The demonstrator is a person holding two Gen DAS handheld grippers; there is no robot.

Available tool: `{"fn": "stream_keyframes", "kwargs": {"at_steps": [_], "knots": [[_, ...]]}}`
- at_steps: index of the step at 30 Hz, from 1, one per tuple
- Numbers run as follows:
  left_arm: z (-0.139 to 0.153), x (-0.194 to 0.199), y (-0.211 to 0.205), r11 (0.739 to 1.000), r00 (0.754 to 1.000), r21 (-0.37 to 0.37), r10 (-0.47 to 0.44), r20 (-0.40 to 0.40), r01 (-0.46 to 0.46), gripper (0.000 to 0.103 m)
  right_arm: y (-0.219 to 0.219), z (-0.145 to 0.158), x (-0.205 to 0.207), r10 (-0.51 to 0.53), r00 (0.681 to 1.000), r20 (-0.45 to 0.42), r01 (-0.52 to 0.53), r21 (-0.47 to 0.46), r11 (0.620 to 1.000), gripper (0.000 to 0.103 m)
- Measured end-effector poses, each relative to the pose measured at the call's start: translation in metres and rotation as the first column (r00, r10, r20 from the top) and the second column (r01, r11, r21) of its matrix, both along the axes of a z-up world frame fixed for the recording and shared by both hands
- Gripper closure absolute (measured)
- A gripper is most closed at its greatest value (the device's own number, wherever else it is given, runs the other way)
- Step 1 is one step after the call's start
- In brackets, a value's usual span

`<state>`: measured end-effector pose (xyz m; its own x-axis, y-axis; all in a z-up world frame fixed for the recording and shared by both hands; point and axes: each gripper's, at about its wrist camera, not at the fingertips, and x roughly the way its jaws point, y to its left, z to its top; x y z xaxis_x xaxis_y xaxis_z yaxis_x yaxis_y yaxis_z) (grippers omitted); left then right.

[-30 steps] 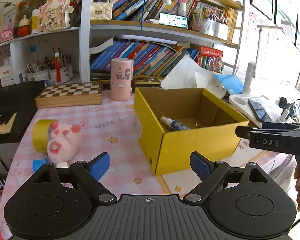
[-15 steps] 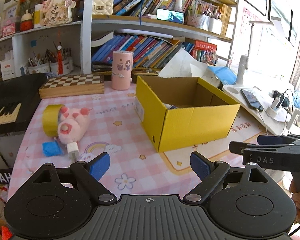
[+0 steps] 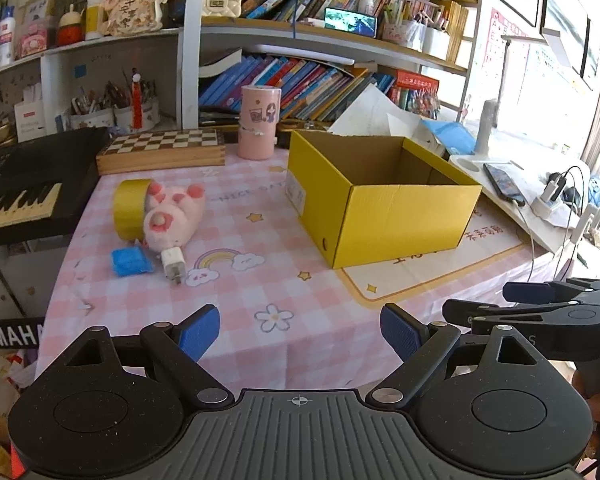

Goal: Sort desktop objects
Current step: 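Raise both open tools out of the yellow box and pull back, then move both open tools toward the white charger and blue packet beside the pig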

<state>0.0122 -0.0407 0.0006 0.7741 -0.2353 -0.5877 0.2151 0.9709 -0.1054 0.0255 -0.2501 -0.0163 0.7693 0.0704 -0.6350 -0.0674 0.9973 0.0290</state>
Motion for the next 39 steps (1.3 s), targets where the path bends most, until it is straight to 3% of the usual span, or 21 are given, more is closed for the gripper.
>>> {"fn": "stream_keyframes", "kwargs": {"at_steps": [16,39], "knots": [[-0.001,-0.017,0.027,0.999,0.999,-0.012,0.045,0.003,-0.045,0.013,0.03,-0.002,-0.012,0.063,0.998,-0.015,-0.063,-0.011,0.998,0.024],[-0.006,-0.012,0.059,0.995,0.995,-0.003,0.098,-0.001,-0.098,0.013,0.07,-0.001,-0.005,0.131,0.991,-0.022,-0.132,-0.041,0.99,0.022]]}}
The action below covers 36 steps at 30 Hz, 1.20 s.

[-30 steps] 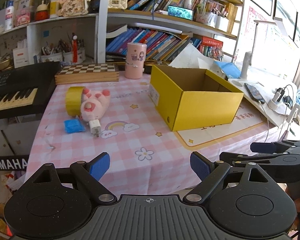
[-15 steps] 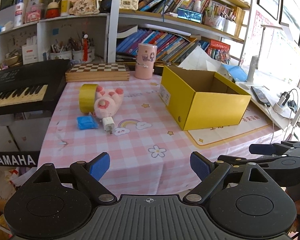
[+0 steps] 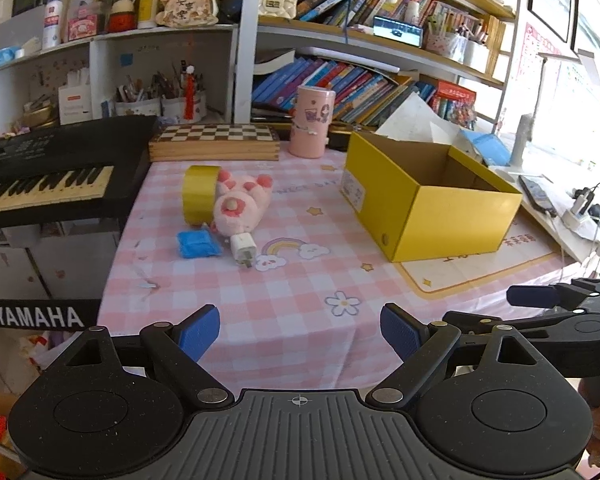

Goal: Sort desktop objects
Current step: 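Move both open tools toward the white charger and blue packet beside the pig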

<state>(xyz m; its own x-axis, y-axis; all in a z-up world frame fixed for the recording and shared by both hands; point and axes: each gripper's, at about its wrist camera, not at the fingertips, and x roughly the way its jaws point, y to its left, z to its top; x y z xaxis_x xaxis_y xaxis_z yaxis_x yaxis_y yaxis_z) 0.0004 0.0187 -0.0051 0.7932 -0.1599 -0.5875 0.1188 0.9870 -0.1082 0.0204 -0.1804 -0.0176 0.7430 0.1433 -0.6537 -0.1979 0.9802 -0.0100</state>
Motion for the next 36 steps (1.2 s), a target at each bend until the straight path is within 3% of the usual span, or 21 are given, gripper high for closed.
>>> {"fn": "stream_keyframes", "kwargs": {"at_steps": [20,36], "knots": [[-0.003,0.009,0.042,0.99,0.99,-0.006,0.143,-0.01,-0.143,0.013,0.051,0.001,0.029,0.162,0.987,0.0,-0.162,-0.014,0.987,0.022],[-0.011,0.072,0.071,0.964,0.962,0.001,0.266,-0.056,-0.267,0.013,0.091,-0.01,0.114,0.311,0.949,-0.058,-0.311,0.003,0.95,0.025]]}}
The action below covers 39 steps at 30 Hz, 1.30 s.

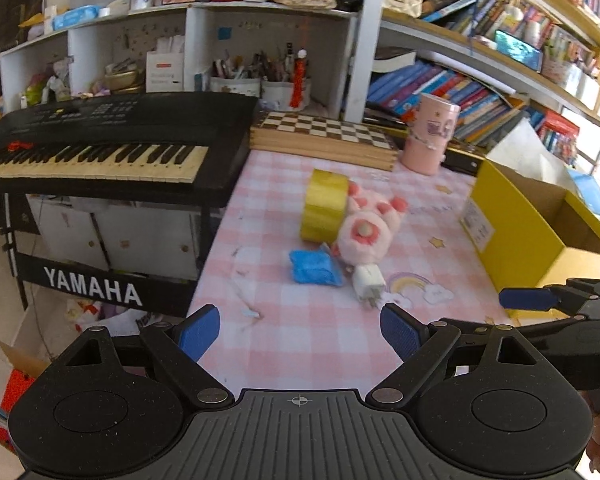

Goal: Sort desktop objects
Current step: 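Move both open tools toward the white charger and blue packet beside the pig, then grasp the white charger with the right tool while the left tool grasps the blue packet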

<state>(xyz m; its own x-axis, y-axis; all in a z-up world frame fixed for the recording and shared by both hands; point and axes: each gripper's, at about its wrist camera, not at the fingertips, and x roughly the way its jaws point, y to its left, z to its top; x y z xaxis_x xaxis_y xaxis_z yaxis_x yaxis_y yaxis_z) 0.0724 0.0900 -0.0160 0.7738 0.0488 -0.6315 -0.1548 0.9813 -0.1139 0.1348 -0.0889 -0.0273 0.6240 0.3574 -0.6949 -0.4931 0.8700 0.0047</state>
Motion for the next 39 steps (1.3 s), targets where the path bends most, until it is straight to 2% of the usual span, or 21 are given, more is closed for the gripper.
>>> {"fn": "stream_keyframes", "kwargs": {"at_steps": [4,12,19,22,24,25,26,29,35,39], "knots": [[0.0,0.017,0.003,1.0,1.0,0.007,0.023,-0.012,-0.023,0.013,0.011,-0.005,0.022,0.051,0.998,-0.021,-0.051,-0.004,0.999,0.025],[-0.001,0.043,0.008,0.998,0.998,0.022,0.055,-0.043,-0.054,0.013,0.037,-0.023,0.058,0.16,0.985,-0.071,-0.161,-0.013,0.987,0.042],[-0.003,0.059,0.012,0.997,0.995,0.033,0.07,-0.07,-0.067,0.013,0.058,-0.04,0.084,0.206,0.974,-0.097,-0.21,-0.023,0.978,0.045],[-0.005,0.066,0.014,0.997,0.994,0.03,0.071,-0.084,-0.069,0.013,0.064,-0.048,0.093,0.223,0.969,-0.109,-0.228,-0.032,0.973,0.05],[-0.008,0.072,0.015,0.998,0.993,0.02,0.067,-0.095,-0.066,0.013,0.066,-0.052,0.097,0.236,0.964,-0.125,-0.242,-0.032,0.97,0.06],[-0.01,0.074,0.015,0.998,0.993,0.014,0.064,-0.1,-0.063,0.013,0.065,-0.052,0.098,0.241,0.963,-0.124,-0.246,-0.029,0.969,0.064],[-0.012,0.078,0.015,0.998,0.993,0.009,0.059,-0.105,-0.059,0.013,0.064,-0.052,0.099,0.249,0.961,-0.123,-0.254,-0.025,0.967,0.073],[-0.021,0.089,0.012,0.999,0.992,-0.002,0.038,-0.124,-0.039,0.013,0.058,-0.049,0.104,0.266,0.953,-0.144,-0.271,-0.019,0.962,0.077],[-0.039,0.113,0.004,1.0,0.988,-0.025,-0.008,-0.152,0.004,0.015,0.033,-0.038,0.108,0.225,0.966,-0.126,-0.231,-0.04,0.972,0.08],[-0.052,0.132,-0.003,0.999,0.985,0.0,-0.034,-0.17,0.034,0.015,0.02,-0.03,0.111,0.192,0.976,-0.107,-0.198,-0.048,0.979,0.08]]}}
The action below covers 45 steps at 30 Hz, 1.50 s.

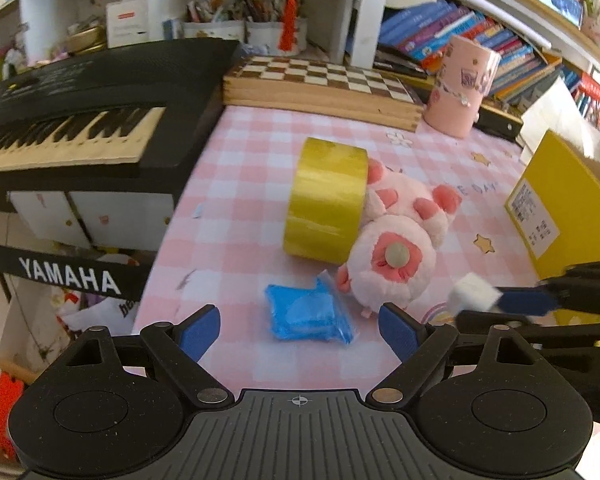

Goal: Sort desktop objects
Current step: 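Grasp the white charger with the right tool while the left tool grasps the blue packet, then lift the charger and blue packet and carry both toward the yellow box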

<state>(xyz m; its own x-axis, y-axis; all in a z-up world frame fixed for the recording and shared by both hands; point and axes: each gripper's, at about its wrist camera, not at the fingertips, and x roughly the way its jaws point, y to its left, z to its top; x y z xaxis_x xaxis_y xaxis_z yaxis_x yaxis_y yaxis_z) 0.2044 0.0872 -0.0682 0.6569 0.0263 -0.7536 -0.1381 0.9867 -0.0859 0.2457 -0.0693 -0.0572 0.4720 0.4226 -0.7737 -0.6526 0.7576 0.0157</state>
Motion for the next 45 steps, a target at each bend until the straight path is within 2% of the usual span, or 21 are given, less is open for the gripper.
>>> {"fn": "stream_keyframes", "kwargs": {"at_steps": [2,5,11,14,21,37,45], "knots": [[-0.006,0.008,-0.004,1.0,1.0,0.03,-0.009,-0.021,0.009,0.015,-0.004,0.002,0.0,-0.005,1.0,0.01,0.005,-0.003,1.0,0.08],[-0.015,0.013,-0.008,0.997,0.999,0.069,-0.015,-0.052,0.019,0.022,-0.008,0.004,0.0,-0.013,1.0,0.015,0.013,0.001,1.0,0.08],[-0.017,0.014,-0.013,0.994,0.999,0.103,-0.03,-0.042,0.035,0.058,-0.012,0.006,0.001,-0.021,1.0,0.016,0.021,0.008,1.0,0.08],[-0.015,0.013,-0.013,0.994,0.999,0.104,-0.039,-0.032,0.042,0.062,-0.013,0.006,0.001,-0.022,1.0,0.014,0.022,0.012,1.0,0.08],[-0.001,-0.001,-0.011,0.993,0.999,0.112,-0.037,0.015,0.035,0.063,-0.012,0.008,-0.002,-0.014,1.0,0.016,0.014,0.02,1.0,0.08],[0.059,-0.053,-0.013,0.998,0.981,0.025,-0.058,0.183,0.054,0.063,-0.025,0.038,-0.022,-0.083,0.996,0.045,0.078,0.1,0.992,0.08],[0.063,-0.081,-0.018,0.996,0.974,0.015,-0.084,0.209,0.083,0.063,-0.025,0.043,-0.05,-0.087,0.994,0.064,0.081,0.098,0.992,0.08]]}}
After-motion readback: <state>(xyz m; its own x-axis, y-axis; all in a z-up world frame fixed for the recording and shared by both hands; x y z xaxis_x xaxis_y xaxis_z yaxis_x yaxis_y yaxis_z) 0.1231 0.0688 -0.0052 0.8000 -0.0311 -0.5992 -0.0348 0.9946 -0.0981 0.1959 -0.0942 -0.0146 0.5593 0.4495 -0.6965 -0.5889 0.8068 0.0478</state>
